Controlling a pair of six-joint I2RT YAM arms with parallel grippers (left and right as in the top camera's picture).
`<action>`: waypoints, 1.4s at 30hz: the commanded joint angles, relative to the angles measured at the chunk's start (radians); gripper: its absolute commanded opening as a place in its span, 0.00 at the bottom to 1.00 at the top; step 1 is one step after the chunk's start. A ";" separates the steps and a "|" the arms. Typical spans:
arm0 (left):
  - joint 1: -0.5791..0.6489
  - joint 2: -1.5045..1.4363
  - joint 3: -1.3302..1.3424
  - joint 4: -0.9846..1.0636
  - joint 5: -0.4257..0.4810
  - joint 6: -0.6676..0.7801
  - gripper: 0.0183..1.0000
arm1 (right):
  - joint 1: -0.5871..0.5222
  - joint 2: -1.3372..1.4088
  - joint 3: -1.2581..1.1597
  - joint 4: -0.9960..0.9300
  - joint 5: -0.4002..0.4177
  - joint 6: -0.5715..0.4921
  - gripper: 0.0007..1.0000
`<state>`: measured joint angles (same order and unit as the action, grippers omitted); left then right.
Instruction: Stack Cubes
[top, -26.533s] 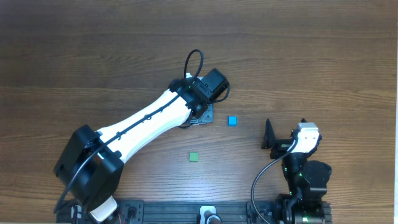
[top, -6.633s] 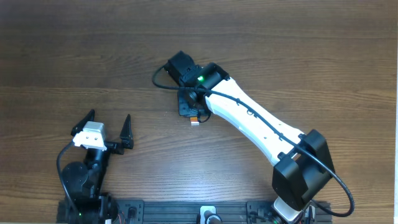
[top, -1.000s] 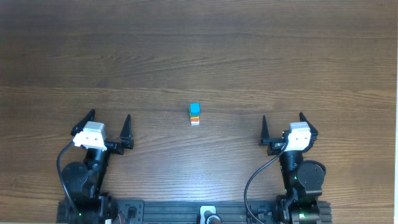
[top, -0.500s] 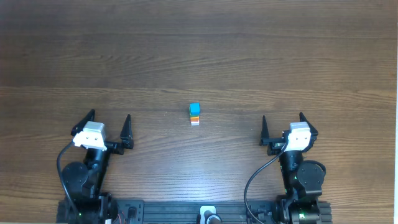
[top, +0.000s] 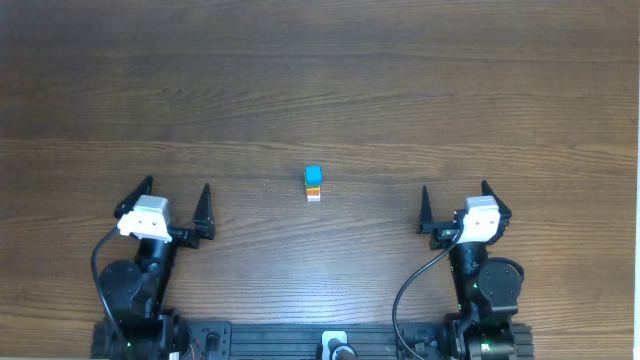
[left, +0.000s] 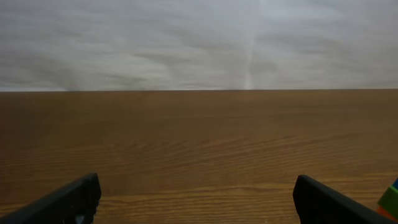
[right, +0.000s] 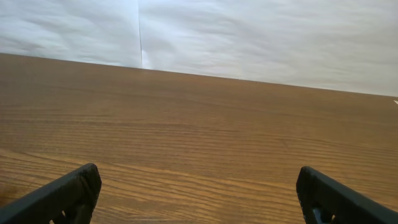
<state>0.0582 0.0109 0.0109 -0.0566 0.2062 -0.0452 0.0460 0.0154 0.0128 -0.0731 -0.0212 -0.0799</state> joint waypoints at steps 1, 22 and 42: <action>-0.004 -0.005 -0.005 -0.001 0.006 0.012 1.00 | -0.012 -0.010 -0.008 0.002 -0.011 -0.004 0.99; -0.004 -0.005 -0.005 -0.001 0.006 0.012 1.00 | -0.012 -0.010 -0.008 0.002 -0.011 -0.004 0.99; -0.004 -0.005 -0.005 -0.001 0.006 0.012 1.00 | -0.012 -0.010 -0.008 0.002 -0.011 -0.004 0.99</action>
<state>0.0582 0.0109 0.0109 -0.0566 0.2062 -0.0448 0.0460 0.0154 0.0128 -0.0731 -0.0212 -0.0822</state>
